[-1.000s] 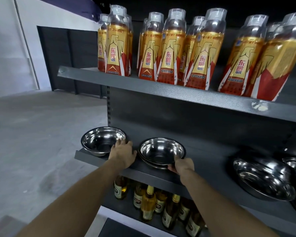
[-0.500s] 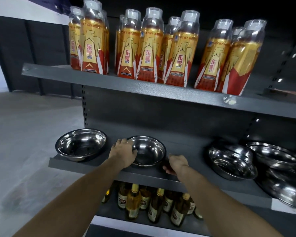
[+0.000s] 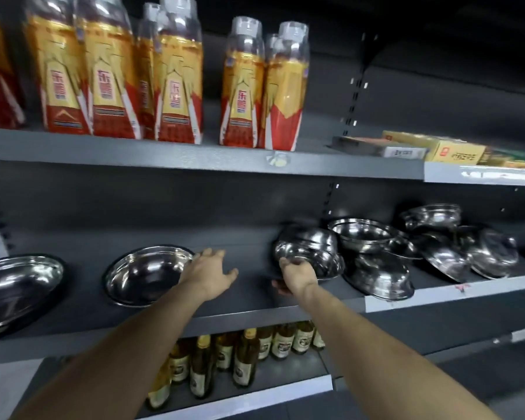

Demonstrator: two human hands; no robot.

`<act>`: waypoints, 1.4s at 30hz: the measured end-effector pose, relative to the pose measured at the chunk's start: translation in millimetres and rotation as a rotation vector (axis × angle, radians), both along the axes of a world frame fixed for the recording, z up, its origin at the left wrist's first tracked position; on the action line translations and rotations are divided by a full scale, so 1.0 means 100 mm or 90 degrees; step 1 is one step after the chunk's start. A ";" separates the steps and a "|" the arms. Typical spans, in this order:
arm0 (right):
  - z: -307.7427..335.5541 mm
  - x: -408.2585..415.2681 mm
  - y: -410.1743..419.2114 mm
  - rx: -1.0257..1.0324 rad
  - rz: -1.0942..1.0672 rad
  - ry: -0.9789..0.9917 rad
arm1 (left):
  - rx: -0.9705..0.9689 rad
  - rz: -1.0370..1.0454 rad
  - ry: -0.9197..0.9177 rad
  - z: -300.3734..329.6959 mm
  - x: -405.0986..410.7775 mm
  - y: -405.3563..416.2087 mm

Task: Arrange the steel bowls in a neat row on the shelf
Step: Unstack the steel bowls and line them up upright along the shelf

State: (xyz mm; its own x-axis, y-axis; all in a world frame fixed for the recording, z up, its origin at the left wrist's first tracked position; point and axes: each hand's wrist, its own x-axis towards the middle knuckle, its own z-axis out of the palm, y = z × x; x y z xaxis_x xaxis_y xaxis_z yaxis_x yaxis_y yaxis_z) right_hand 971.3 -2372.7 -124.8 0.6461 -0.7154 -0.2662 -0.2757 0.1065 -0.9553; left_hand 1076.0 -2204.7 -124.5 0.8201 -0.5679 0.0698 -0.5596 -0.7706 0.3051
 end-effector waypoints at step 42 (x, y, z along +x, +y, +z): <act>-0.17 -0.06 -2.45 0.065 -0.147 0.014 | -0.027 -0.002 0.015 0.01 0.15 -2.54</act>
